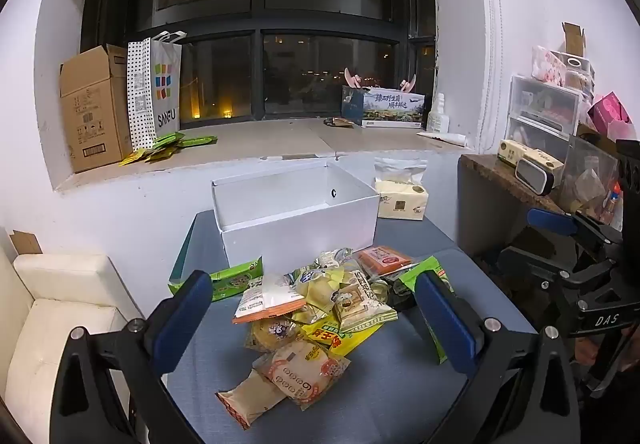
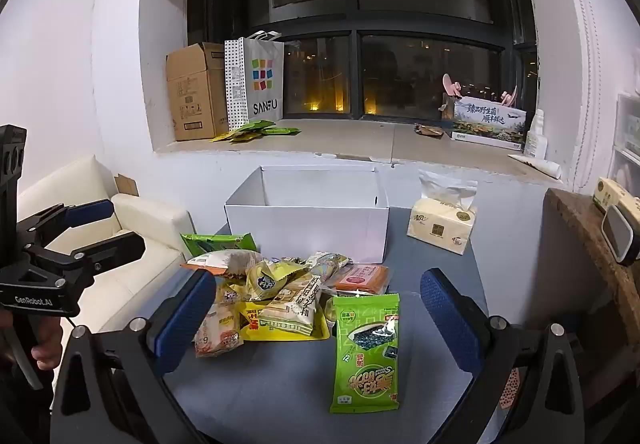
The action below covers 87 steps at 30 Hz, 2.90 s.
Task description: Organize snacks
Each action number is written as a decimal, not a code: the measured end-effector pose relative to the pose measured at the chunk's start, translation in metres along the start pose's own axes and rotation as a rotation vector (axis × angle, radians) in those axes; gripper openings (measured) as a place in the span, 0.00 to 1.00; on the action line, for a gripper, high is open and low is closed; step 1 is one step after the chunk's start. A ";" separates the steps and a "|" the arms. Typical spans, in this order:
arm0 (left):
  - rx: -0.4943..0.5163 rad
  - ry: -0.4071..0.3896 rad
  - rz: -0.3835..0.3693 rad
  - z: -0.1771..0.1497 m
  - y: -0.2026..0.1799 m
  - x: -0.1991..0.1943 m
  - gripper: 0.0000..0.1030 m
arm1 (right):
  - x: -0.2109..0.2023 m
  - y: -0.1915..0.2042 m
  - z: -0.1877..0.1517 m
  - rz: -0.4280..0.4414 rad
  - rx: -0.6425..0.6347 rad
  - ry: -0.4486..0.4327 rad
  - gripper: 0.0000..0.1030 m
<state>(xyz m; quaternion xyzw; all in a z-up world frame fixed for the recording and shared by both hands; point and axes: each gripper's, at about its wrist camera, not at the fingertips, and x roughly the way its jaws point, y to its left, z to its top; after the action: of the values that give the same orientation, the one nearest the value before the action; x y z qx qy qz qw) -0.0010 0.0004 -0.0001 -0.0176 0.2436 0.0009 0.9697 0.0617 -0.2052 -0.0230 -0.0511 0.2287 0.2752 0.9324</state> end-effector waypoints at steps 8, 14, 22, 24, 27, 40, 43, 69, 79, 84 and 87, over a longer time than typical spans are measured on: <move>0.005 0.009 -0.009 0.002 0.000 0.000 1.00 | -0.001 0.001 -0.001 -0.003 -0.002 -0.006 1.00; 0.014 0.013 -0.013 0.001 -0.003 0.001 1.00 | -0.001 0.002 -0.001 -0.005 -0.008 -0.004 1.00; 0.021 0.017 -0.014 0.001 -0.005 0.001 1.00 | -0.003 0.000 -0.001 -0.004 -0.008 -0.004 1.00; 0.022 0.018 -0.015 0.000 -0.005 0.001 1.00 | -0.002 0.000 0.000 -0.005 -0.007 -0.004 1.00; 0.024 0.018 -0.017 0.000 -0.006 0.001 1.00 | -0.003 0.001 -0.001 -0.005 -0.006 -0.002 1.00; 0.026 0.021 -0.016 -0.001 -0.007 0.001 1.00 | -0.002 0.002 -0.003 -0.003 -0.007 0.004 1.00; 0.026 0.020 -0.017 -0.001 -0.007 0.001 1.00 | -0.001 0.002 -0.004 -0.001 -0.007 0.006 1.00; 0.026 0.024 -0.020 -0.003 -0.006 0.003 1.00 | -0.001 0.000 -0.003 -0.002 -0.008 0.008 1.00; 0.029 0.023 -0.019 -0.004 -0.007 0.004 1.00 | -0.002 0.000 -0.003 -0.002 -0.006 0.009 1.00; 0.029 0.023 -0.020 -0.003 -0.007 0.004 1.00 | -0.001 0.001 -0.003 -0.001 -0.007 0.009 1.00; 0.030 0.024 -0.012 -0.003 -0.007 0.004 1.00 | -0.001 0.000 -0.004 -0.001 -0.007 0.011 1.00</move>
<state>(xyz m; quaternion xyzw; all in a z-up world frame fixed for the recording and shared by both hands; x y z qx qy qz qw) 0.0011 -0.0072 -0.0040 -0.0044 0.2551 -0.0088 0.9669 0.0599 -0.2067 -0.0259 -0.0561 0.2328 0.2755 0.9310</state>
